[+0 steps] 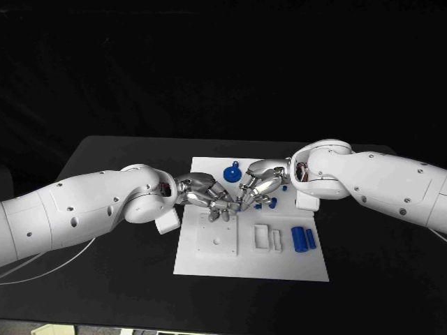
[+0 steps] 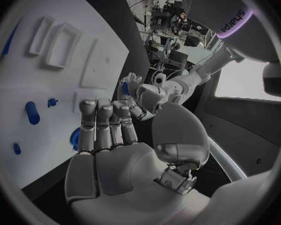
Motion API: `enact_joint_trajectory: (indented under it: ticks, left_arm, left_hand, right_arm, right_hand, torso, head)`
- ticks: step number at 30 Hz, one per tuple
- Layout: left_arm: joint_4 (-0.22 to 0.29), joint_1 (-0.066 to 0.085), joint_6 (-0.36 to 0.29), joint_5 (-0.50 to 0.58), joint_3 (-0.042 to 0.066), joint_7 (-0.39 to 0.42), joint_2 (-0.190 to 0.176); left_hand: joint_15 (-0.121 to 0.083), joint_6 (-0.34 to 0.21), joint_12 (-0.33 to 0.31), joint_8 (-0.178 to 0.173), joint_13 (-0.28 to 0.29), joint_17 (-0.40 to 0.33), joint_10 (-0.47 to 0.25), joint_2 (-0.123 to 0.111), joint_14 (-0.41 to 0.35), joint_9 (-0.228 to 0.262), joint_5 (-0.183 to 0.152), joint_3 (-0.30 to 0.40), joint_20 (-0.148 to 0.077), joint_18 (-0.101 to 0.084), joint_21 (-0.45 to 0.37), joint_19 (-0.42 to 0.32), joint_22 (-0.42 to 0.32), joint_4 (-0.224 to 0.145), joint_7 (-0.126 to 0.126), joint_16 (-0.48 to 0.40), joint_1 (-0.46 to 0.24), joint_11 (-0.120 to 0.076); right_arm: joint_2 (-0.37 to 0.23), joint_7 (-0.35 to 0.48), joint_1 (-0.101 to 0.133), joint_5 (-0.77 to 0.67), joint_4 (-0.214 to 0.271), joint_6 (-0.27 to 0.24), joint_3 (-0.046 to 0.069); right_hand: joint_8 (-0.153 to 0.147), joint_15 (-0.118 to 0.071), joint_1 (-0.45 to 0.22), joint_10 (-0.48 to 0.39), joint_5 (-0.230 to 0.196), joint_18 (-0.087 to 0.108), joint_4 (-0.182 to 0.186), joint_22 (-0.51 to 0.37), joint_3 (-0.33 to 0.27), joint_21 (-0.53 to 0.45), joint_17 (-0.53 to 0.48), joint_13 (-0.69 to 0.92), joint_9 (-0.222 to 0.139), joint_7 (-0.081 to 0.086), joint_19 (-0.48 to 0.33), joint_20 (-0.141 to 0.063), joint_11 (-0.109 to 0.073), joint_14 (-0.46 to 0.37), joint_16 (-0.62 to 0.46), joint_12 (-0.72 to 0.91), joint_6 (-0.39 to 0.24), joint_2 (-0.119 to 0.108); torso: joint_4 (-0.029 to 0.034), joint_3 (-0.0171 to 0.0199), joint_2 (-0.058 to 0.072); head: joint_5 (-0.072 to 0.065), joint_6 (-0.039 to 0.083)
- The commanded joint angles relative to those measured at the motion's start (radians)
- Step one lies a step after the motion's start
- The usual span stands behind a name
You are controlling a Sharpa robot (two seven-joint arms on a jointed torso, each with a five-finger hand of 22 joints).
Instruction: Assemble the parts on the task board
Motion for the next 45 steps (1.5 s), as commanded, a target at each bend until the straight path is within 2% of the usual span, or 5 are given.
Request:
enact_joint_trajectory:
  ticks: [1, 17, 23, 35, 45]
  left_arm:
    - [0.005, 0.001, 0.029, -0.004, 0.001, 0.013, 0.006]
    - [0.003, 0.001, 0.04, 0.029, 0.001, 0.012, 0.007]
    - [0.002, 0.001, 0.055, 0.039, 0.001, 0.009, 0.007]
    - [0.0, 0.001, 0.056, 0.041, 0.001, 0.003, 0.008]
    - [-0.001, 0.001, 0.057, 0.041, 0.001, 0.003, 0.011]
  left_hand:
    - [0.0, -0.005, 0.006, -0.002, 0.002, 0.001, 0.004, 0.003, -0.009, 0.0, -0.002, 0.004, -0.052, -0.002, 0.005, -0.007, 0.022, -0.001, -0.003, 0.004, 0.013, 0.0]
    - [-0.001, 0.003, 0.007, 0.003, 0.004, 0.002, 0.007, 0.035, -0.012, 0.003, 0.006, 0.001, -0.052, -0.004, 0.008, -0.013, 0.022, 0.0, -0.006, 0.006, 0.039, -0.002]
    - [0.001, 0.0, 0.004, 0.0, 0.004, 0.001, 0.003, 0.044, -0.015, 0.002, 0.003, -0.018, -0.051, -0.006, 0.009, -0.016, 0.021, 0.011, -0.005, 0.006, 0.015, 0.0]
    - [0.003, -0.011, -0.008, -0.008, 0.001, -0.001, -0.007, 0.022, -0.018, -0.002, 0.002, -0.033, -0.051, -0.003, 0.006, -0.016, 0.02, 0.014, 0.0, 0.005, -0.099, 0.003]
    - [0.002, -0.011, -0.008, -0.007, 0.002, -0.001, -0.008, 0.041, -0.019, -0.001, 0.001, -0.01, -0.051, 0.0, 0.007, -0.019, 0.021, 0.007, -0.001, 0.007, -0.08, 0.002]
  right_arm:
    - [0.004, 0.001, -0.001, 0.009, 0.001, 0.015, 0.0]
    - [0.022, -0.004, -0.001, 0.008, -0.007, 0.026, 0.0]
    - [0.023, -0.005, -0.001, 0.008, -0.008, 0.025, 0.0]
    - [0.022, -0.004, -0.001, 0.008, -0.01, 0.031, 0.0]
    - [0.024, -0.003, -0.001, 0.008, -0.01, 0.037, 0.0]
  right_hand:
    - [0.005, -0.002, -0.002, -0.006, 0.002, 0.045, 0.002, 0.001, -0.006, 0.006, 0.001, 0.001, 0.001, 0.007, -0.006, -0.002, -0.002, -0.008, 0.006, 0.006, -0.001, 0.011]
    - [0.005, -0.002, -0.002, -0.007, 0.006, 0.045, 0.001, 0.001, -0.007, 0.006, 0.001, 0.002, 0.001, 0.007, -0.007, -0.001, -0.002, -0.009, 0.006, 0.006, -0.001, 0.011]
    - [0.005, -0.001, -0.002, -0.007, 0.007, 0.045, 0.001, 0.001, -0.008, 0.006, 0.001, 0.003, 0.001, 0.008, -0.008, -0.001, -0.002, -0.01, 0.006, 0.006, -0.001, 0.012]
    - [0.005, -0.001, -0.002, -0.007, 0.008, 0.045, 0.001, 0.001, -0.008, 0.006, 0.002, 0.003, 0.001, 0.008, -0.008, -0.001, -0.001, -0.01, 0.006, 0.006, -0.001, 0.012]
    - [0.005, -0.001, -0.001, -0.008, 0.008, 0.045, 0.001, 0.001, -0.008, 0.006, 0.002, 0.003, 0.001, 0.008, -0.009, -0.001, -0.001, -0.01, 0.006, 0.006, -0.002, 0.013]
  torso:
    - [-0.0002, -0.0002, 0.0]
    - [0.0005, -0.0004, 0.0]
    - [0.0005, -0.0011, 0.0]
    - [0.0007, -0.001, 0.0]
    - [0.0004, -0.0007, 0.0]
  head:
    - [-0.001, 0.0]
    - [-0.003, -0.002]
    - [-0.004, -0.004]
    - [-0.004, -0.006]
    - [-0.005, -0.006]
